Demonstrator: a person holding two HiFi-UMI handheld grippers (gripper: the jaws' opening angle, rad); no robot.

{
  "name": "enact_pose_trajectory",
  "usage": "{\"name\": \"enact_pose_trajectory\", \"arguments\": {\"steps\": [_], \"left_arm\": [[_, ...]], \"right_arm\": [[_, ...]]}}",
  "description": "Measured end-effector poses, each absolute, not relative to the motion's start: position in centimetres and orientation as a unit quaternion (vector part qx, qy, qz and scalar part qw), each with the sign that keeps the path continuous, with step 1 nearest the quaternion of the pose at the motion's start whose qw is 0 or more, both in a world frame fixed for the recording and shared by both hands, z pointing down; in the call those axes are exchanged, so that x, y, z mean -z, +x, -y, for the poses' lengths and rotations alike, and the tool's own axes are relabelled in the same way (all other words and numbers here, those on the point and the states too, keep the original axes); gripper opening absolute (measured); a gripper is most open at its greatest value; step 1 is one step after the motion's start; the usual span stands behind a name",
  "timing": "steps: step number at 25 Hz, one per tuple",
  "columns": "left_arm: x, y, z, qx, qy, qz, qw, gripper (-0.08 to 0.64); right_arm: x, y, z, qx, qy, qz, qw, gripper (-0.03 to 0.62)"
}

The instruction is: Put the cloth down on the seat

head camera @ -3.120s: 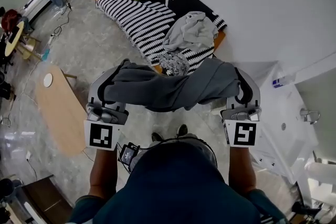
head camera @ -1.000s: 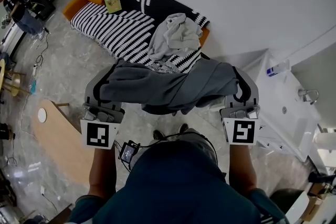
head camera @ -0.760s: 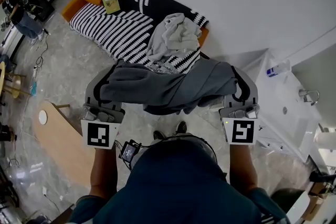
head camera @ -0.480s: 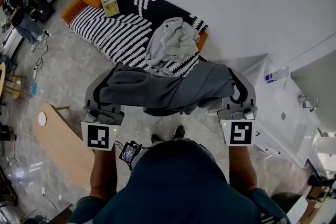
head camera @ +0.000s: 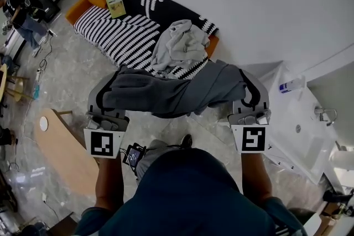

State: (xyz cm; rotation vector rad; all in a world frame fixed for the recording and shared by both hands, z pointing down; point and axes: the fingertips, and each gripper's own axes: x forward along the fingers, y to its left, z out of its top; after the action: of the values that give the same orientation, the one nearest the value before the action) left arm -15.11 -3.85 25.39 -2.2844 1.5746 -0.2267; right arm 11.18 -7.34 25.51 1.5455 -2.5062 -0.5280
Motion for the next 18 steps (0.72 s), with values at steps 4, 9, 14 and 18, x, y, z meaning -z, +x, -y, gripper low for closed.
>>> {"name": "enact_pose_trajectory", "arguments": {"steps": [4,9,14,18], "left_arm": [[-25.6,-14.5,4.6,0.080,-0.811,-0.552,0.176,0.058],[-25.5,-15.5,6.3,0.079,-0.822,-0.536,0.176,0.058],[-25.3,-16.7,7.8,0.079,-0.838,-0.511,0.176,0.058],[-25.3,-18.1,9.2,0.078,-0.847,-0.494,0.178,0.058]], "right_arm": [[-25.8,11.3,8.2,0.172,0.518,0.835,0.071,0.031],[-25.8,10.6,8.7,0.167,0.533,0.826,0.082,0.031],[-25.5,9.6,8.9,0.163,0.557,0.809,0.087,0.031],[-25.5,8.2,9.2,0.158,0.574,0.799,0.085,0.031]]}}
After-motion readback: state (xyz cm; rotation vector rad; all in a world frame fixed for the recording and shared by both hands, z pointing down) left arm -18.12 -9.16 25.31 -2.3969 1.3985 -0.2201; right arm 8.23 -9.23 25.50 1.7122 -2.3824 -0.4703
